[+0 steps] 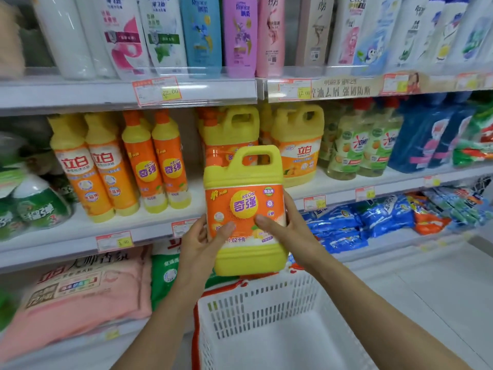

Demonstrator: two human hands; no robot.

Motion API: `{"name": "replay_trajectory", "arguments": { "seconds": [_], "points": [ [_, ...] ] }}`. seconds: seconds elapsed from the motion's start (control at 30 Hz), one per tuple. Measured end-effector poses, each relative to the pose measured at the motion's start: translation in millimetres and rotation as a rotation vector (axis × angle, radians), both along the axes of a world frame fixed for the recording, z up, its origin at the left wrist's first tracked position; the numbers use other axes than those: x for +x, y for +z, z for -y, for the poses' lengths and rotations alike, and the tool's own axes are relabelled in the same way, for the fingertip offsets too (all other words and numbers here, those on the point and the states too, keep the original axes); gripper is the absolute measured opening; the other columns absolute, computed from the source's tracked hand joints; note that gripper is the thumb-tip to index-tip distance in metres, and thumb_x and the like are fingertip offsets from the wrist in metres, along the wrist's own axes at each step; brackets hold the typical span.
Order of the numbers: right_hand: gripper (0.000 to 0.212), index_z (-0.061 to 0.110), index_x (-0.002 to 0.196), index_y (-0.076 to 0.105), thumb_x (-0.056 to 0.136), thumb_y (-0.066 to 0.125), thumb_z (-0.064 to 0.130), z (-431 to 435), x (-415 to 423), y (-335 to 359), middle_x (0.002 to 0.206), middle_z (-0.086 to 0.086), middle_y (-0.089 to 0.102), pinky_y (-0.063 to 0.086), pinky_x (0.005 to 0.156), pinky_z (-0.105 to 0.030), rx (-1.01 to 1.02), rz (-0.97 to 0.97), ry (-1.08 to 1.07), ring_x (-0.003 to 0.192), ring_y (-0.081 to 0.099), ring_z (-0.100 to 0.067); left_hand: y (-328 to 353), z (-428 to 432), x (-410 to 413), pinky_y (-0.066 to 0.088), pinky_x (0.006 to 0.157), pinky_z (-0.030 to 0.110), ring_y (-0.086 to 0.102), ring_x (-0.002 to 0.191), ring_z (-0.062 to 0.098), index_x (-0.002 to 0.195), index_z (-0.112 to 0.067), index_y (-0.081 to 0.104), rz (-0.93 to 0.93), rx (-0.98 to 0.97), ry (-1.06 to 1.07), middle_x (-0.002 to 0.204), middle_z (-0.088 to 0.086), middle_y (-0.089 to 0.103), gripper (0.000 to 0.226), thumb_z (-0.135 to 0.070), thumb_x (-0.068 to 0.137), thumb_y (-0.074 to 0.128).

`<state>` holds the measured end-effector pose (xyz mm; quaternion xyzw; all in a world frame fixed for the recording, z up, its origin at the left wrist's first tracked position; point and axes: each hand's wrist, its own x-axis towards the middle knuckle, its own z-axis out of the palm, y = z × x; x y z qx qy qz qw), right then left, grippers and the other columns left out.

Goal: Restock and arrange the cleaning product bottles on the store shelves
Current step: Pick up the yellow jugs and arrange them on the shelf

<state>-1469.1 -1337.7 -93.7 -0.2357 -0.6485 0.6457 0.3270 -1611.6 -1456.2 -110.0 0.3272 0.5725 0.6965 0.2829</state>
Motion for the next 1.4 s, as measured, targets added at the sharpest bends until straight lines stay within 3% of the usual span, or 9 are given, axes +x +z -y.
{"name": "replay_trajectory", "arguments": {
  "seconds": [0.23,0.47,0.6,0.77,0.87,1.0,1.1,1.2,1.4],
  "points": [
    [0.049,0.022,0.119,0.059,0.078,0.081,0.035,-0.3,-5.8,-1.3,0.106,0.004,0.073,0.058,0.084,-0.033,0.109,-0.058,-0.2,0.094,0.071,-0.01,14.1,-7.2,31.3,0.048,0.101,0.038,0.053,0.123,0.007,0.143,-0.053,0.032,-0.396,-0.142,0.198,0.139,-0.008,0.051,0.086,-0.085,0.067,0.058],
    [0.032,0.033,0.117,0.063,0.105,0.036,0.044,5.1,-10.2,12.4,0.112,0.008,0.071,0.055,0.093,-0.038,-0.018,-0.109,0.027,0.104,0.069,-0.01,29.5,-6.0,39.6,0.044,0.106,0.037,0.053,0.122,0.003,0.152,-0.05,0.006,-0.134,-0.121,0.094,0.133,-0.023,0.05,0.122,-0.07,0.057,0.079],
    [0.03,0.03,0.125,0.063,0.099,0.05,0.038,4.2,-22.6,9.8,0.132,-0.001,0.064,0.046,0.106,-0.051,-0.012,-0.238,0.184,0.123,0.06,-0.022,19.2,3.2,36.3,0.052,0.098,0.047,0.057,0.123,0.014,0.147,-0.056,0.022,0.08,-0.019,0.041,0.141,-0.013,0.053,0.107,-0.067,0.056,0.077],
    [0.094,0.033,0.15,0.037,0.07,0.067,0.074,7.9,-42.4,-6.3,0.145,0.002,0.054,0.042,0.11,-0.049,-0.297,-0.067,0.385,0.131,0.055,-0.019,24.0,15.2,20.6,0.055,0.091,0.045,0.059,0.124,0.025,0.147,-0.029,0.041,0.281,0.115,-0.14,0.138,0.004,0.059,0.116,-0.069,0.047,0.085],
    [0.069,0.027,0.13,0.056,0.074,0.054,0.068,21.8,-48.1,-11.7,0.127,-0.004,0.068,0.05,0.101,-0.044,-0.433,-0.095,0.457,0.119,0.064,-0.021,32.6,30.2,5.0,0.049,0.101,0.046,0.061,0.121,0.019,0.143,-0.03,0.047,0.088,0.004,-0.168,0.133,-0.001,0.063,0.101,-0.073,0.055,0.075],
    [0.073,0.025,0.129,0.057,0.071,0.061,0.068,42.0,-62.1,-13.3,0.12,-0.004,0.072,0.056,0.093,-0.043,-0.318,-0.088,0.215,0.108,0.069,-0.022,45.5,49.0,-15.1,0.053,0.09,0.029,0.07,0.1,0.006,0.114,-0.032,0.067,-0.128,-0.085,-0.118,0.108,-0.01,0.074,0.038,-0.055,0.085,0.06],
    [0.095,0.028,0.142,0.045,0.061,0.076,0.067,44.8,-64.1,-11.7,0.125,0.002,0.067,0.055,0.096,-0.046,-0.183,0.019,-0.006,0.107,0.069,-0.019,42.3,56.5,-23.1,0.058,0.073,0.024,0.073,0.093,0.011,0.12,-0.022,0.064,-0.138,-0.122,-0.106,0.108,-0.002,0.075,0.037,-0.039,0.087,0.067],
    [0.073,0.034,0.143,0.045,0.078,0.071,0.056,40.0,-58.7,-3.6,0.127,0.001,0.064,0.054,0.098,-0.046,-0.084,0.034,-0.033,0.109,0.067,-0.017,36.0,62.0,-31.1,0.057,0.06,0.024,0.074,0.085,0.014,0.113,-0.017,0.066,0.017,-0.082,-0.048,0.102,0.002,0.076,0.026,-0.028,0.089,0.068],
    [0.12,0.047,0.152,0.02,0.055,0.087,0.065,45.0,-56.5,10.6,0.158,0.006,0.033,0.034,0.115,-0.056,-0.024,0.135,0.214,0.144,0.036,-0.025,49.7,72.0,-61.8,0.057,0.084,0.042,0.074,0.088,0.019,0.105,-0.017,0.07,0.177,-0.066,-0.025,0.095,0.001,0.077,0.034,-0.043,0.084,0.071]
  ]
}}
